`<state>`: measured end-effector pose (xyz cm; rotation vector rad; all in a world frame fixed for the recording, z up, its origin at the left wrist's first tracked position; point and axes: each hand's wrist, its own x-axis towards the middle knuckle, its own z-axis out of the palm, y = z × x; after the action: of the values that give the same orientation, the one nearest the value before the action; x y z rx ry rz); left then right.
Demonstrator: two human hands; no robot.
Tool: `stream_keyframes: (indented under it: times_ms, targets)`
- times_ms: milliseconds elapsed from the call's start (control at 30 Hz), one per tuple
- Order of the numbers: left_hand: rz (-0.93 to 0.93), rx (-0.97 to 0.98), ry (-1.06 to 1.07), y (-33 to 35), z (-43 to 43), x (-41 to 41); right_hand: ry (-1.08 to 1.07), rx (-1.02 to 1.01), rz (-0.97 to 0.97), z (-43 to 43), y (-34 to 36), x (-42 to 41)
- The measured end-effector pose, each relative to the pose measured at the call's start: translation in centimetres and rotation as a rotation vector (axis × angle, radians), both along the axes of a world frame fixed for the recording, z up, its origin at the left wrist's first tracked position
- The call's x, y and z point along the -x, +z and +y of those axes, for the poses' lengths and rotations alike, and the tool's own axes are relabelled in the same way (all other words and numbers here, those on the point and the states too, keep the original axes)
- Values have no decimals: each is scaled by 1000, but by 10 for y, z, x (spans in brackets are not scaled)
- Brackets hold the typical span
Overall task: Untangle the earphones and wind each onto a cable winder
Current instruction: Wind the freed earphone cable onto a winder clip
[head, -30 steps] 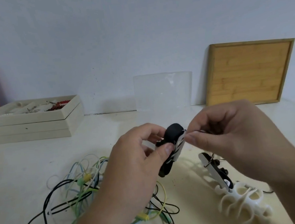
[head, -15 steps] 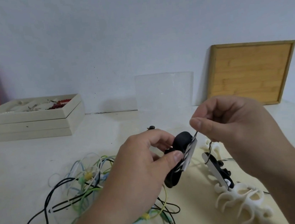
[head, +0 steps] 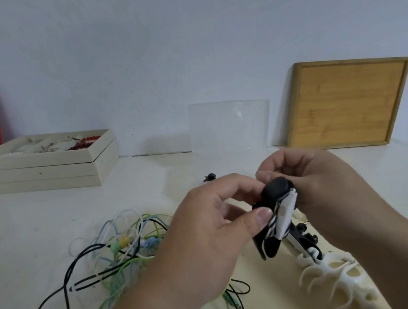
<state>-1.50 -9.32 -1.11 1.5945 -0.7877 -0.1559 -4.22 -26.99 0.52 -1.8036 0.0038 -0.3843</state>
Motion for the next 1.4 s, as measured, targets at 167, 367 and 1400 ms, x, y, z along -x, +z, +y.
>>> stream_keyframes:
  times_ms: [167, 367, 1400]
  targets:
    - [65, 196, 140, 3, -1, 0, 181, 44, 238, 5, -8, 0]
    - [412, 507, 188, 1, 6, -18, 278, 374, 224, 14, -9, 1]
    - [359, 506, 367, 3, 6, -20, 105, 414, 162, 8, 11, 12]
